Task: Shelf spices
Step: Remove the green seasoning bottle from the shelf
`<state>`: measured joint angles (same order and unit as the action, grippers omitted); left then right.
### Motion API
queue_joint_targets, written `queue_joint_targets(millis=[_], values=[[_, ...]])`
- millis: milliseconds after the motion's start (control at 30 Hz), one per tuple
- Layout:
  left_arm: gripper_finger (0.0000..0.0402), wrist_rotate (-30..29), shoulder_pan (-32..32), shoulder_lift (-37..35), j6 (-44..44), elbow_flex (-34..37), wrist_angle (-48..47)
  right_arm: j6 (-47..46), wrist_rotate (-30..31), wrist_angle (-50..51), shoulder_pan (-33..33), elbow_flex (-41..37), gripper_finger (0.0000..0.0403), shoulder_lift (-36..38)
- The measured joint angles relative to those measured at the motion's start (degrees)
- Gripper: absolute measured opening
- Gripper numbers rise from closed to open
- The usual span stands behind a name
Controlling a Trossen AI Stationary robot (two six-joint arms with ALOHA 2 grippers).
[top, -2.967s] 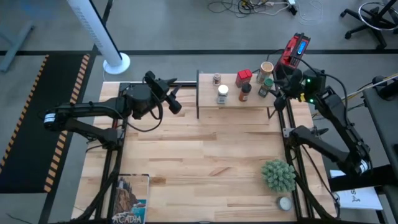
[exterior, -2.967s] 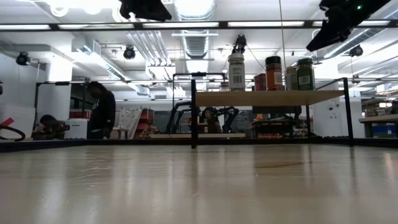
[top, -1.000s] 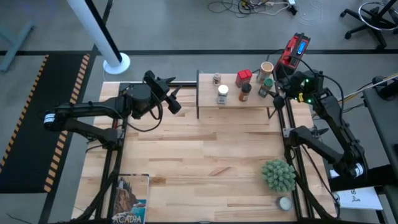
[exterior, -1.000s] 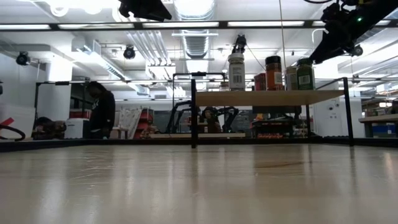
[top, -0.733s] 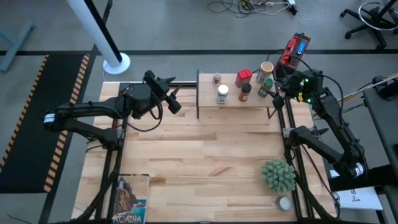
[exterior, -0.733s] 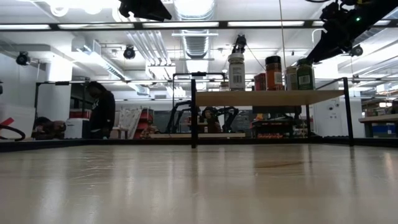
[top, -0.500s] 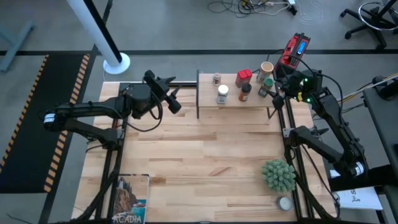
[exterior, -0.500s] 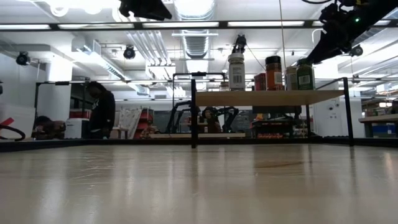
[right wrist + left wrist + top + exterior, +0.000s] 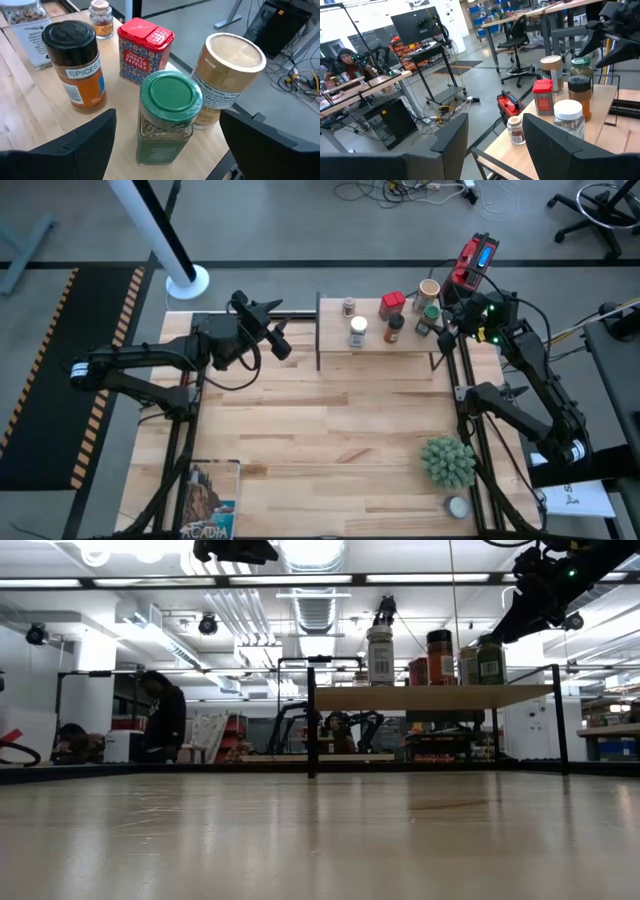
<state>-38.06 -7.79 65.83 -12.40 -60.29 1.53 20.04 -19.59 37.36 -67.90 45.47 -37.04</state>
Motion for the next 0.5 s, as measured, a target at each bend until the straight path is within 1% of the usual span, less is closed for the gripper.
queue_joint_targets(millis=[167, 333, 500], values=[[0.0183, 0.0, 0.0, 0.0, -0.2, 0.0, 0.2, -1.1, 0.1, -0.5, 0.0, 0.0, 0.0325, -0.2], [0.0178, 0.1, -0.1, 0.0, -0.2, 0.0, 0.2, -2.6, 0.1, -1.1, 0.6, 0.0, 0.0323, -0.7], [0.0176, 0.1, -0.1, 0.1, -0.2, 0.0, 0.2, -1.1, 0.7, -1.4, 1.6, 0.0, 0.0323, -2.5]])
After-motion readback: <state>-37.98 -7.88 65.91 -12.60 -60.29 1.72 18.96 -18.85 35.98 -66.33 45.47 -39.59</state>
